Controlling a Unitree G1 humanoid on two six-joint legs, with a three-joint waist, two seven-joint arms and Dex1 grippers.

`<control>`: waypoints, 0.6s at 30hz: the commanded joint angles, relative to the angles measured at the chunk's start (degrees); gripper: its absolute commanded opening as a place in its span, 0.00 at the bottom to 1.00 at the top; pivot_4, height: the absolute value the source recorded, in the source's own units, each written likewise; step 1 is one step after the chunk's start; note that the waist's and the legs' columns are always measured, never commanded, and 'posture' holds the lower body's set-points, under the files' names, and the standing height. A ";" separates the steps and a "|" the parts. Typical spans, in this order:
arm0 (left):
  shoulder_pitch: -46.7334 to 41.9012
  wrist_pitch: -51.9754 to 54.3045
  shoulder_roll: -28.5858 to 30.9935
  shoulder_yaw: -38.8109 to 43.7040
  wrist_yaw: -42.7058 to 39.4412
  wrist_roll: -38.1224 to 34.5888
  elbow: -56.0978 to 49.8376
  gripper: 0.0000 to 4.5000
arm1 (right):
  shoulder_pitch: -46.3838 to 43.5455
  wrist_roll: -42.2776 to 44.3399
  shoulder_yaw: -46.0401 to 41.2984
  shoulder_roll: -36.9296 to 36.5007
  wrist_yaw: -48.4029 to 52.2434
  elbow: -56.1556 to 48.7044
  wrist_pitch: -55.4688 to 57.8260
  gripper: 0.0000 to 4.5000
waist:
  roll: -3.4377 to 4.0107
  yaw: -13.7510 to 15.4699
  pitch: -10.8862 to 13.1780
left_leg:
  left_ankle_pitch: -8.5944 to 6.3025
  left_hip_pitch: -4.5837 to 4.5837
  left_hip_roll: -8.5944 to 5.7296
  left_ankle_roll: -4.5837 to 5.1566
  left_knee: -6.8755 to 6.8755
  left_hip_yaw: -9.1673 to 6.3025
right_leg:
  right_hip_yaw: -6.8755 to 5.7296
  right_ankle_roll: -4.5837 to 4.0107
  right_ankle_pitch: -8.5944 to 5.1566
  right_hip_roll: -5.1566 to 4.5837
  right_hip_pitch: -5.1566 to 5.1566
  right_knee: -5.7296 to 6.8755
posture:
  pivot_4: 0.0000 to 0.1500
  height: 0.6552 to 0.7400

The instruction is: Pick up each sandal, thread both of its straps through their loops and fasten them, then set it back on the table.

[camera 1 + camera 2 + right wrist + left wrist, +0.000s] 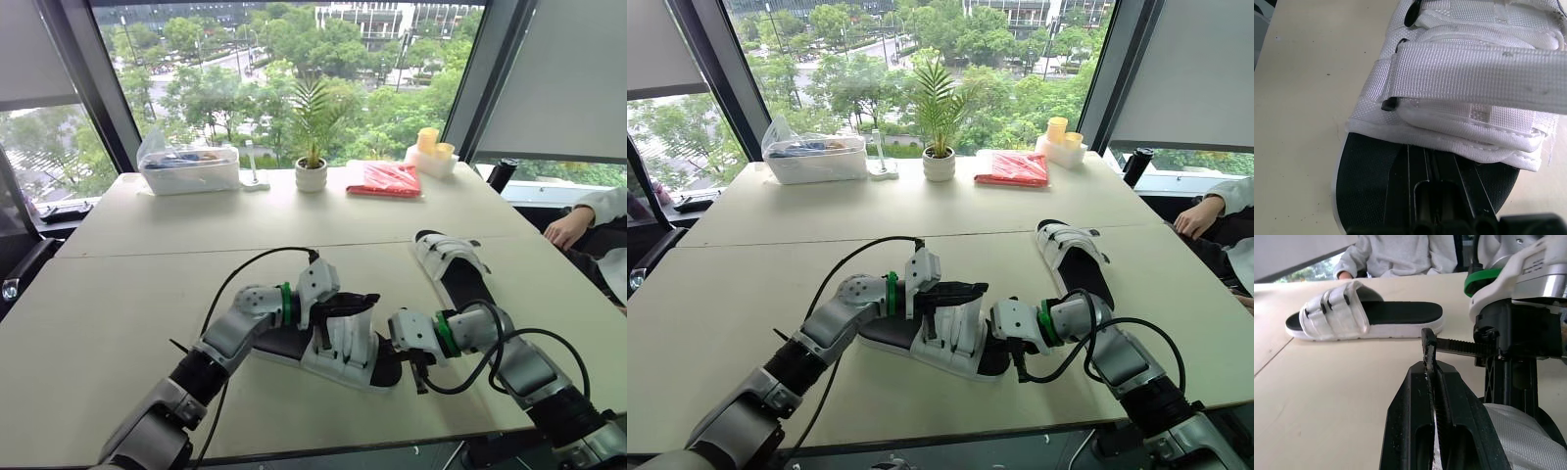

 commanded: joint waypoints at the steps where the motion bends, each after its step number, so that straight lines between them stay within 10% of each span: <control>1: -1.69 2.73 -0.99 3.94 0.98 1.32 0.07 0.03 | 2.19 -2.52 3.23 -0.58 1.35 1.71 0.96 0.00 | 0.00 0.01 0.00 | 0.00 0.00 0.00 0.00 0.00 0.00 | 0.00 0.00 0.00 -0.02 0.00 0.00 | 1.00 1.00; 13: -3.33 11.05 -1.07 3.25 1.29 9.26 1.54 0.03 | 1.98 -2.61 3.16 -0.38 1.18 2.23 0.67 0.00 | 0.01 0.03 -0.01 | 0.00 0.02 -0.01 -0.03 0.00 0.00 | 0.00 -0.02 -0.01 -0.09 0.02 0.00 | 1.00 1.00; 18: -5.74 18.66 -1.31 2.44 0.89 10.97 2.15 0.44 | 1.59 -2.71 3.18 -0.28 1.20 2.66 0.46 0.00 | 0.00 -0.03 -0.02 | 0.01 0.04 -0.01 -0.03 0.00 0.00 | -0.01 -0.02 0.00 -0.08 0.04 0.00 | 1.00 1.00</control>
